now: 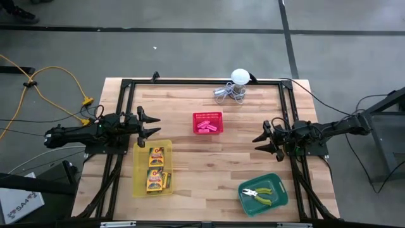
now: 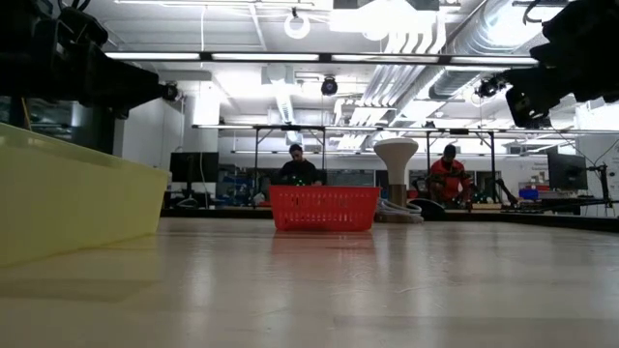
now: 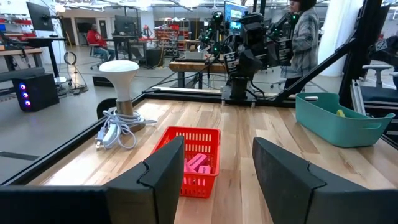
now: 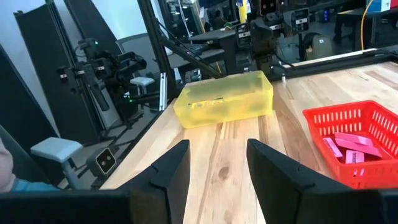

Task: Pick & Place School Supplies
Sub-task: Return to Home Position

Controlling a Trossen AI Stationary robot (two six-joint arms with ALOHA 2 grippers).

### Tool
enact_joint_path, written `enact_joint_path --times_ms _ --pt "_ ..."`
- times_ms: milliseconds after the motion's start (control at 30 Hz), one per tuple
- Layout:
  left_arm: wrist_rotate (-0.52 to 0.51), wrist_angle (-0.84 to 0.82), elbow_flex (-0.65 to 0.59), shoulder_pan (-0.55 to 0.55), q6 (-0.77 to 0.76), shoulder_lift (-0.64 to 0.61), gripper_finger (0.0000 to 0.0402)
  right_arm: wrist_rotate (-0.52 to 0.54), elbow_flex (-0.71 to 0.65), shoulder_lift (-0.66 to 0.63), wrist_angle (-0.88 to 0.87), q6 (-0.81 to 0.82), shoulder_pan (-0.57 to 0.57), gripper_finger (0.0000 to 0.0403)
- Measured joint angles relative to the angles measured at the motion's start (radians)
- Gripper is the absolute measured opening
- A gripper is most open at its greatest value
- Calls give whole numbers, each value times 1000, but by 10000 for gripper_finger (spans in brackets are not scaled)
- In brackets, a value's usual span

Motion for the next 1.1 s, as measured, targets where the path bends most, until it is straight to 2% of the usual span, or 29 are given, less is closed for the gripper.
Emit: enact_joint_path --times_ms 233,567,1100 --pt "0 0 0 0 0 0 184 3 -28 -47 -30 -7 0 149" --pt "0 0 0 0 0 0 184 17 -29 -50 -120 -31 0 149" --pt "0 0 0 0 0 0 184 27 -30 -50 -129 -49 0 149"
